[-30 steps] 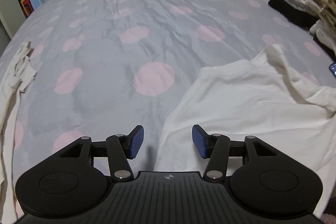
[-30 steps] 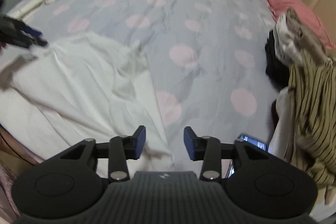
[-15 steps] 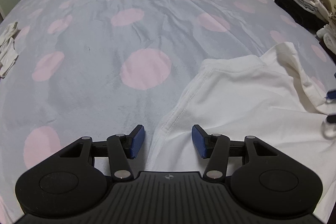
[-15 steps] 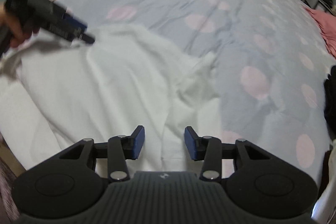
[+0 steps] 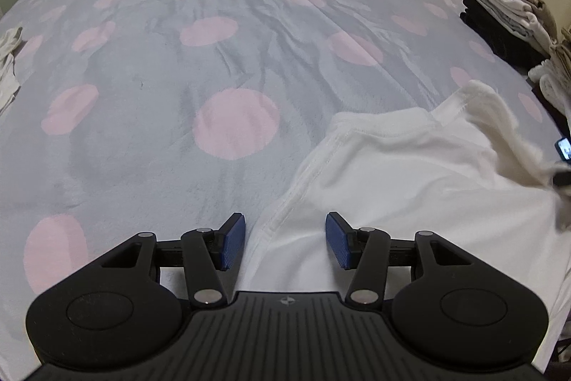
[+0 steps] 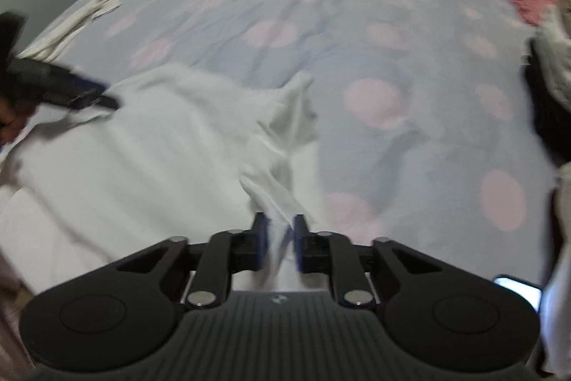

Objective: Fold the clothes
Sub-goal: 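Grasp the shirt with the left tool while the right tool holds its edge, then lift the shirt high with both tools and shake it out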

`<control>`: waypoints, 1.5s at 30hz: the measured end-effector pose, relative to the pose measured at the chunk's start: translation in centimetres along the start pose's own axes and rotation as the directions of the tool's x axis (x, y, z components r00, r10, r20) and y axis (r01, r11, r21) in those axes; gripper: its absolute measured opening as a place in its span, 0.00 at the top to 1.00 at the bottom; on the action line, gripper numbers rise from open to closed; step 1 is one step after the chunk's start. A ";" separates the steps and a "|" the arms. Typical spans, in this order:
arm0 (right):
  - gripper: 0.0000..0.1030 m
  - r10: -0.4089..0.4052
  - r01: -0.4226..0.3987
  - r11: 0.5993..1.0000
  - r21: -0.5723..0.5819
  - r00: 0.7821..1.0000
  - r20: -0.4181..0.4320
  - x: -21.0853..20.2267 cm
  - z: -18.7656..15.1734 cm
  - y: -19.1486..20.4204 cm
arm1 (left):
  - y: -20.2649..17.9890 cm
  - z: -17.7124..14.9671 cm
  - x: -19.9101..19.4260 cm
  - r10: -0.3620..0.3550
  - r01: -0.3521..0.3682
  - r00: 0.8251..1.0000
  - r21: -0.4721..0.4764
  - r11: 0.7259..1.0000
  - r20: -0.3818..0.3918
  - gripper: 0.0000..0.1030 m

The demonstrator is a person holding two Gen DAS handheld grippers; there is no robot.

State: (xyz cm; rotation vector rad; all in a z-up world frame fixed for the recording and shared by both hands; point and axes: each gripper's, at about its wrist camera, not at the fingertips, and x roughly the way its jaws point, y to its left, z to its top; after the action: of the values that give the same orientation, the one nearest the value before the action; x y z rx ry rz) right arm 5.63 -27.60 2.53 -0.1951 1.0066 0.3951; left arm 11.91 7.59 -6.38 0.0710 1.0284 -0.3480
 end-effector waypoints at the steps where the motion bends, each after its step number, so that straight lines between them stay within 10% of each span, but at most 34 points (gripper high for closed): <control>1: 0.88 -0.036 0.036 0.999 0.000 0.999 0.008 -0.1 0.1 -0.5 | 0.0 0.1 0.1 0.001 -0.001 1.000 0.000 1.000 -0.004 0.53; 21: 0.68 -0.123 0.119 0.989 0.083 0.991 0.049 0.5 0.0 -3.6 | -0.1 0.5 0.6 -0.004 0.004 1.000 -0.010 1.000 -0.017 0.58; 25: 0.89 -0.121 0.120 0.992 0.033 0.992 0.027 0.5 -0.2 -2.5 | -0.1 0.5 0.6 -0.001 0.001 1.000 0.000 1.000 -0.013 0.69; 29: 0.91 -0.148 0.147 0.989 0.025 0.988 0.048 -0.2 -0.2 -2.6 | -0.2 0.6 0.2 -0.014 0.014 1.000 0.005 1.000 -0.003 0.92; 34: 0.92 -0.232 0.230 0.973 0.023 0.966 0.118 -2.5 -0.2 -3.1 | -0.9 1.0 -2.0 0.042 -0.043 0.994 0.004 0.999 0.101 0.95; 38: 0.92 -0.312 0.321 0.947 -0.007 0.927 0.206 -5.0 0.0 -2.8 | -1.0 2.1 -6.8 0.085 -0.081 0.962 -0.028 0.996 0.260 0.95; 45: 0.93 -0.351 0.386 0.923 0.007 0.833 0.427 -13.0 2.4 -2.3 | -1.0 3.7 -18.1 0.157 -0.142 0.842 -0.068 0.988 0.516 0.95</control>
State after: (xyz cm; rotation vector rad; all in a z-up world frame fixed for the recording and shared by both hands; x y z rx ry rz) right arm 2.33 -31.93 14.85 -0.3541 0.5055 0.1102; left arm 6.22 10.33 11.01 0.0289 0.4818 -0.1918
